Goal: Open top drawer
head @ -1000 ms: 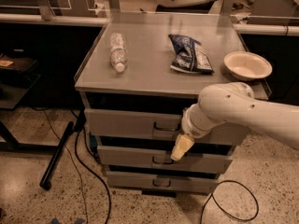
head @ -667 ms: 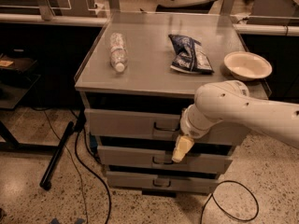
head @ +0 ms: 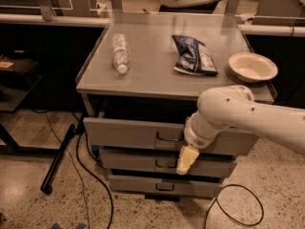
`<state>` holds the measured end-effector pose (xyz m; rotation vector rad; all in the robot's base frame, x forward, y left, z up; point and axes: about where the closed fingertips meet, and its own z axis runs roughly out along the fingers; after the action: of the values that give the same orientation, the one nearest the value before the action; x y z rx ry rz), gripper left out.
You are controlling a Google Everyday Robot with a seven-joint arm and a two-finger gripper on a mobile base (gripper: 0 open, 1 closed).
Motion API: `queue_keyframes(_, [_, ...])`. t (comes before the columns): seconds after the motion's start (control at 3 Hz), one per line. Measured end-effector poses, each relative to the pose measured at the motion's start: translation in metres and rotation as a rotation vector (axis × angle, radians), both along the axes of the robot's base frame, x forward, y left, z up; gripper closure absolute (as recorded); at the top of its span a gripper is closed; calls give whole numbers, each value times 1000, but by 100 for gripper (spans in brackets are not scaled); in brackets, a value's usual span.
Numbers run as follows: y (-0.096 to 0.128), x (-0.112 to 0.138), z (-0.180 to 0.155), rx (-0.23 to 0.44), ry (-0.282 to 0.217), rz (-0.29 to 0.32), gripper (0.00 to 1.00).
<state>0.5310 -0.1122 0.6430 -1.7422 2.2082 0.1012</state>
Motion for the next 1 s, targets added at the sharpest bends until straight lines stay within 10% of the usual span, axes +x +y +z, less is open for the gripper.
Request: queue_keyframes(1.0, [-32, -124, 69, 137, 152, -67, 0])
